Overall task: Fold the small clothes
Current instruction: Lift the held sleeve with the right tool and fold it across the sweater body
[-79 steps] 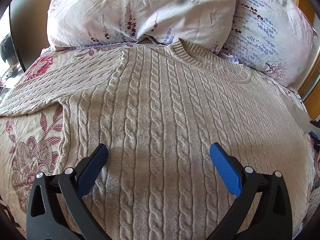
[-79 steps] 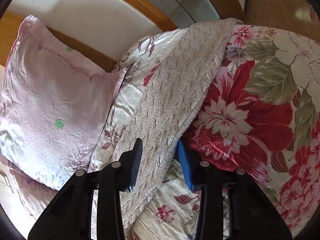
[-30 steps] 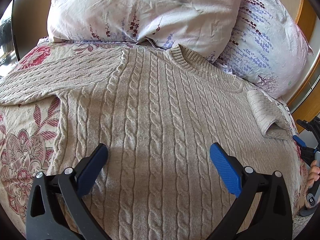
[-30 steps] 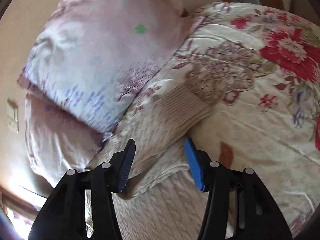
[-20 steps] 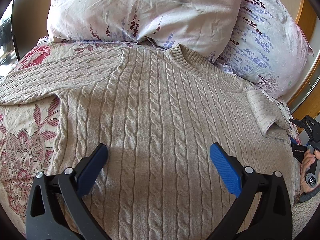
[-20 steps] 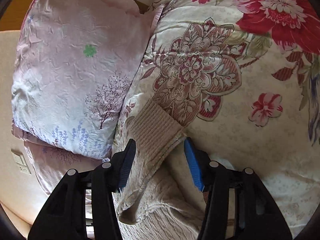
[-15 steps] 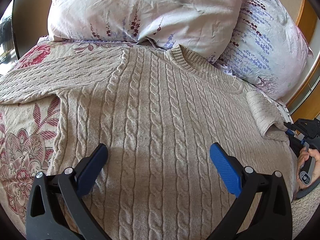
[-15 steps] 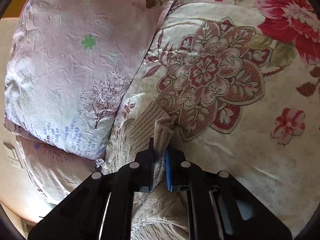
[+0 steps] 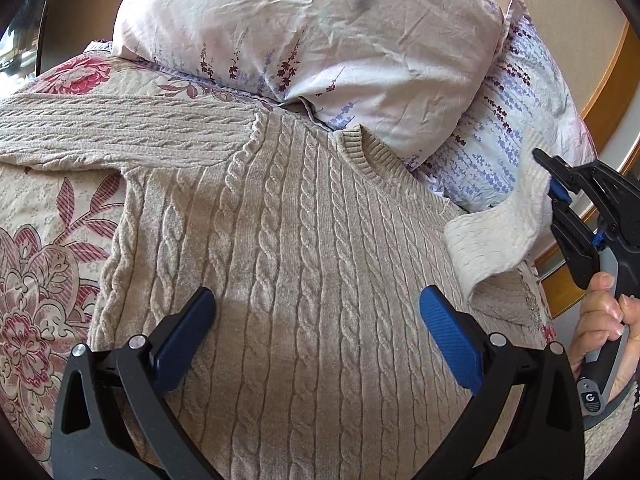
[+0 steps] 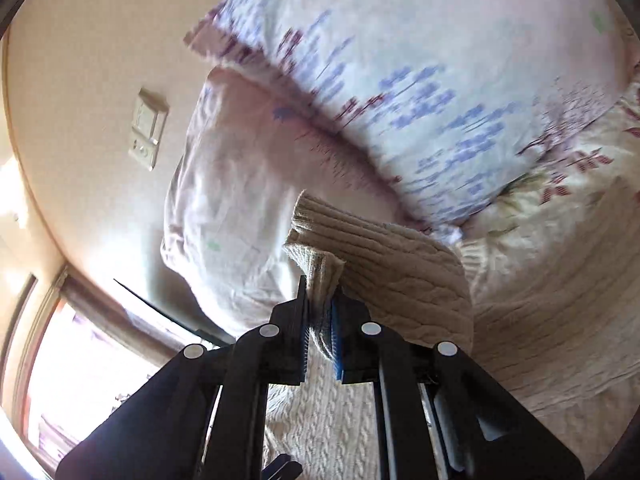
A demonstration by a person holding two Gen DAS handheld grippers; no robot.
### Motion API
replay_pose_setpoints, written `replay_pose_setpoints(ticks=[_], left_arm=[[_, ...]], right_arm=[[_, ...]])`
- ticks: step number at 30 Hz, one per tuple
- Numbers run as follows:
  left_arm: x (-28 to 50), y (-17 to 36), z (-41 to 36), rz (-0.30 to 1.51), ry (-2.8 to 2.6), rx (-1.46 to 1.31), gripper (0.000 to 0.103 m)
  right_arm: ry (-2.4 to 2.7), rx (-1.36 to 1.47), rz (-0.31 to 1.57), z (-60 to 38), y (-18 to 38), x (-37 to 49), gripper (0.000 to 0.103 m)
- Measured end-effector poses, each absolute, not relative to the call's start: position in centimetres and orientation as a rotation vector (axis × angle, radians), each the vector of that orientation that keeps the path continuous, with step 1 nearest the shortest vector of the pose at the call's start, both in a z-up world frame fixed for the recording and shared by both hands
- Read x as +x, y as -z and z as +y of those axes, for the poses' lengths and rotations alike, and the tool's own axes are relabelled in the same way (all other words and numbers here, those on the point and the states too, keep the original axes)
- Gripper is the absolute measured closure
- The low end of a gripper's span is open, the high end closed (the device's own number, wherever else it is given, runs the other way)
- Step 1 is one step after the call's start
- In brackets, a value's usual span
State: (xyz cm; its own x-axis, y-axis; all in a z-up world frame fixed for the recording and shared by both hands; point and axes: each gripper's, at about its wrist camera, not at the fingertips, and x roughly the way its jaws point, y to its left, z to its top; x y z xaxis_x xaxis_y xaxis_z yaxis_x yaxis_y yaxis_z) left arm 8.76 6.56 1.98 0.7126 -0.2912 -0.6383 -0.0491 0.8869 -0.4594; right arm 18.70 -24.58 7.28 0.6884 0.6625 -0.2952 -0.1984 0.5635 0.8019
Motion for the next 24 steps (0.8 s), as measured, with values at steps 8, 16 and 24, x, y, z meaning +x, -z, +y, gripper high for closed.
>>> replay_pose_setpoints(ticks=[8, 16, 24], left_arm=[[6.6, -3.0, 9.6, 0.629, 0.214, -0.590, 0.002], [4.8, -5.9, 19.5, 0.593, -0.031, -0.555, 0.002], [5.3, -5.8, 25.5, 0.562, -0.127, -0.608, 0.002]], right_arm=[[-0.660, 0.724, 0.983, -11.7, 0.1, 20.5, 0.093], [-0.638, 0.589, 1.045, -8.8, 0.5, 19.3, 0.080], [-0.805, 0.566, 1.080, -4.8, -1.5, 16.7, 0.017]])
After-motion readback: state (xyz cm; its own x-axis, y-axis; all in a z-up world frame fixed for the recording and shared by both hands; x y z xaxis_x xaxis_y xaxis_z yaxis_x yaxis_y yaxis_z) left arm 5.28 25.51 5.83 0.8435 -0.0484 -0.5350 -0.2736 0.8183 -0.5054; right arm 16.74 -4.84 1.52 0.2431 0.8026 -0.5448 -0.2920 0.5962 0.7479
